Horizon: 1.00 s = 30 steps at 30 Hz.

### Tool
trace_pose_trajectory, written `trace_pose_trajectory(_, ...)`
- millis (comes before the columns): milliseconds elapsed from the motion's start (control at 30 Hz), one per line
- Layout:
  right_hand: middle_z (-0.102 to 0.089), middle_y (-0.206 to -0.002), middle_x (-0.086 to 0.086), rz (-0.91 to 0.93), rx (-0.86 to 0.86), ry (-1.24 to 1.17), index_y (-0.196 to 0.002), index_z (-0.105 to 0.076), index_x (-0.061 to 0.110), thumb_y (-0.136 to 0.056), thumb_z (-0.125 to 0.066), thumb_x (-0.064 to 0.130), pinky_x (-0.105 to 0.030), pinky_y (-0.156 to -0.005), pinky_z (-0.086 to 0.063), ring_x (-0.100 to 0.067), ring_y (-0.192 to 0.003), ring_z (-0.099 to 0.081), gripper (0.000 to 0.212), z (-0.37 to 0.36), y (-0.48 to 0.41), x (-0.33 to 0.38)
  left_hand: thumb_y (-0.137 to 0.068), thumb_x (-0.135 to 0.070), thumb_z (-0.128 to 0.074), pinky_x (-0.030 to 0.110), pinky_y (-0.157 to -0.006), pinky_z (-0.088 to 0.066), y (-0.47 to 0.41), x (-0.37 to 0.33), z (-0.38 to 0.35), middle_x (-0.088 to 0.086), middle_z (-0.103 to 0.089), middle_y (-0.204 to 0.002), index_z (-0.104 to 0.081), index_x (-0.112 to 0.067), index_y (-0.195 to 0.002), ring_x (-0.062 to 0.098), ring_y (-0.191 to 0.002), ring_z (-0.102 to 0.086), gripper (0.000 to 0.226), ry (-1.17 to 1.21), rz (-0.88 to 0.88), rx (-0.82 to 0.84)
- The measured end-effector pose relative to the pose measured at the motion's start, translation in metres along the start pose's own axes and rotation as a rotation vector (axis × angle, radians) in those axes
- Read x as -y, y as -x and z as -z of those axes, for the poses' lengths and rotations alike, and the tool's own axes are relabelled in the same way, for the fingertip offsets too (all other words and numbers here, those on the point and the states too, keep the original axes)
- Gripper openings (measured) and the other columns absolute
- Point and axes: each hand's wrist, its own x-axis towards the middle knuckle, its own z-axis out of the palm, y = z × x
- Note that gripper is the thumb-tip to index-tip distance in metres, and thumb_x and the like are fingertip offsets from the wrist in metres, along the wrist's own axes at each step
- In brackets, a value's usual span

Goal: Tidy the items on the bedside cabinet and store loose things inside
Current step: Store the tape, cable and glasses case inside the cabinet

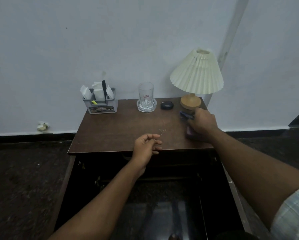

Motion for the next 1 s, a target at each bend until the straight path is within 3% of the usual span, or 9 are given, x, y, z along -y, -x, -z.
trace_pose_trajectory(100,-0.07,-0.094,-0.004,0.117,-0.082,-0.101,-0.103,-0.065,0.021,-0.089,-0.065,0.03,-0.036,-0.071,-0.053,-0.024,-0.078,-0.063,0.016,0.008,0.015,0.016,-0.096,-0.001,-0.051,0.022,-0.057,-0.05,-0.002,-0.007,0.007,0.008,-0.071,-0.084,-0.067,-0.011,-0.099,0.013,-0.062,-0.066,0.019,0.046,-0.006,-0.017)
trace_pose_trajectory(200,-0.071,-0.105,-0.004,0.269,-0.107,-0.246,-0.111,-0.066,0.022,-0.086,-0.068,0.028,-0.042,-0.081,-0.055,-0.028,-0.095,-0.065,0.027,0.013,0.037,0.047,-0.096,-0.003,-0.057,0.023,-0.061,-0.052,-0.006,-0.018,0.017,0.008,-0.07,-0.09,-0.064,-0.01,-0.107,0.016,-0.069,-0.065,0.015,0.141,-0.044,-0.052)
trace_pose_trajectory(333,-0.072,-0.108,-0.001,0.497,-0.074,-0.257,-0.113,-0.068,0.023,-0.084,-0.071,0.028,-0.038,-0.086,-0.052,-0.024,-0.104,-0.063,0.03,0.001,0.065,0.091,-0.094,-0.017,-0.067,0.03,-0.072,-0.055,-0.009,-0.032,0.038,0.005,-0.068,-0.1,-0.056,-0.014,-0.125,0.023,-0.081,-0.067,0.034,0.25,-0.054,-0.105)
trace_pose_trajectory(500,-0.071,-0.107,0.002,0.671,-0.038,-0.293,-0.111,-0.07,0.022,-0.082,-0.072,0.028,-0.034,-0.088,-0.049,-0.019,-0.103,-0.061,0.03,-0.022,0.09,0.119,-0.093,-0.011,-0.068,0.027,-0.07,-0.06,-0.009,-0.029,0.061,0.015,-0.069,-0.101,-0.064,-0.009,-0.107,0.025,-0.084,-0.07,0.015,0.22,-0.036,-0.163)
trace_pose_trajectory(600,-0.071,-0.107,0.003,0.597,-0.197,-0.617,-0.105,-0.073,0.016,-0.079,-0.08,0.023,-0.022,-0.09,-0.048,-0.011,-0.103,-0.063,0.028,-0.027,0.096,0.126,-0.094,-0.008,-0.067,0.026,-0.075,-0.06,-0.01,-0.025,0.067,0.014,-0.069,-0.094,-0.066,-0.01,-0.093,0.017,-0.077,-0.072,0.002,0.246,-0.042,-0.148)
trace_pose_trajectory(700,-0.065,-0.116,0.007,0.269,-0.283,-0.957,-0.113,-0.069,0.019,-0.087,-0.074,0.02,-0.006,-0.082,-0.044,0.001,-0.104,-0.059,0.026,-0.022,0.093,0.128,-0.092,-0.004,-0.067,0.025,-0.079,-0.06,-0.015,-0.025,0.068,0.014,-0.07,-0.096,-0.069,-0.009,-0.094,0.02,-0.086,-0.07,0.005,0.175,-0.118,-0.123)
trace_pose_trajectory(767,-0.068,-0.112,0.005,0.146,-0.168,-1.034,-0.118,-0.068,0.015,-0.095,-0.066,0.02,-0.012,-0.079,-0.049,-0.005,-0.097,-0.062,0.024,-0.021,0.086,0.124,-0.092,-0.002,-0.067,0.022,-0.078,-0.058,-0.015,-0.024,0.067,0.013,-0.072,-0.094,-0.071,-0.006,-0.099,0.018,-0.084,-0.068,0.009,0.085,-0.185,-0.113)
trace_pose_trajectory(867,-0.074,-0.1,-0.005,0.161,-0.036,-1.052,-0.111,-0.071,0.008,-0.1,-0.057,0.016,-0.032,-0.084,-0.055,-0.017,-0.093,-0.069,0.019,-0.022,0.084,0.111,-0.09,-0.005,-0.07,0.02,-0.073,-0.056,-0.016,-0.021,0.066,0.004,-0.076,-0.096,-0.073,-0.009,-0.103,0.009,-0.082,-0.07,0.014,-0.034,-0.235,-0.108)
trace_pose_trajectory(1000,-0.074,-0.105,-0.008,0.206,0.027,-1.086,-0.113,-0.072,0.009,-0.098,-0.062,0.014,-0.025,-0.089,-0.054,-0.009,-0.095,-0.069,0.019,-0.022,0.087,0.103,-0.088,0.001,-0.07,0.014,-0.077,-0.054,-0.015,-0.022,0.063,0.003,-0.075,-0.107,-0.072,-0.006,-0.106,-0.002,-0.084,-0.07,0.019,-0.071,-0.285,-0.108)
